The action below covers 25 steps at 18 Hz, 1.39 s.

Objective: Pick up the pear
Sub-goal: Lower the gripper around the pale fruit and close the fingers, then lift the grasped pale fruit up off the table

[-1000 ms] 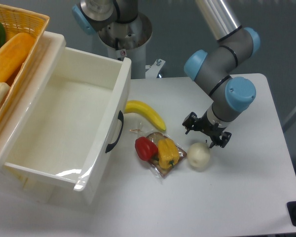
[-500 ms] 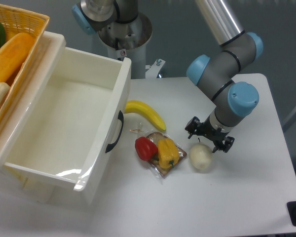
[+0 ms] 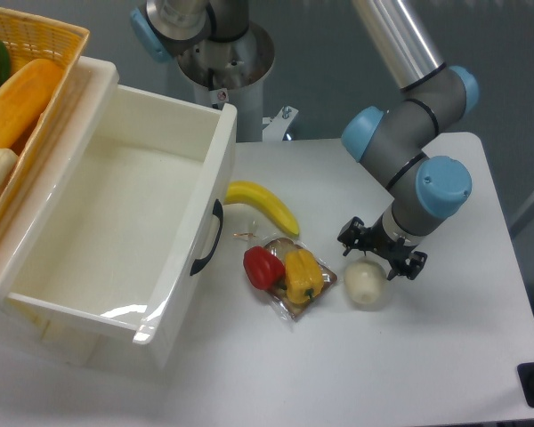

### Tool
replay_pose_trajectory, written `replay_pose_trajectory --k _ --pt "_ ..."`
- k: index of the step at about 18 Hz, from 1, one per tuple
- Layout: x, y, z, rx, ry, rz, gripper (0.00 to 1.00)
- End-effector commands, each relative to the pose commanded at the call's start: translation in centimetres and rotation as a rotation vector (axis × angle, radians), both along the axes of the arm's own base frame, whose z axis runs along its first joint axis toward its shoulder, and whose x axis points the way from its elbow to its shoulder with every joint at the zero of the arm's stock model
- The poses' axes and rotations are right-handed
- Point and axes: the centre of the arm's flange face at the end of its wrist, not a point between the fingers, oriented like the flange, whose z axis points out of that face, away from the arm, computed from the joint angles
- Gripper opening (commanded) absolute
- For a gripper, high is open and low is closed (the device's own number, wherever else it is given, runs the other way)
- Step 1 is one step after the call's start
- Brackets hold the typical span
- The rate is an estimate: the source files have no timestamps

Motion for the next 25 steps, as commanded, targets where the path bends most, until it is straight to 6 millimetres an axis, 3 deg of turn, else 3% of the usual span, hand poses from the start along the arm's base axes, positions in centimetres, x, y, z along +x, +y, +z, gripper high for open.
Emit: replay_pose_trajectory --k 10,18,20,25 --pt "-0.7 1.4 -0.1 0.01 0.018 -0.006 0.99" --pt "-0.6 2.0 -0.4 0.009 0.019 -0.009 0.42" --pt "-0.7 2.0 -0.1 0.011 0.026 -0.014 0.37" --pt "-2.2 2.5 1.7 0.017 0.08 -0.025 0.37"
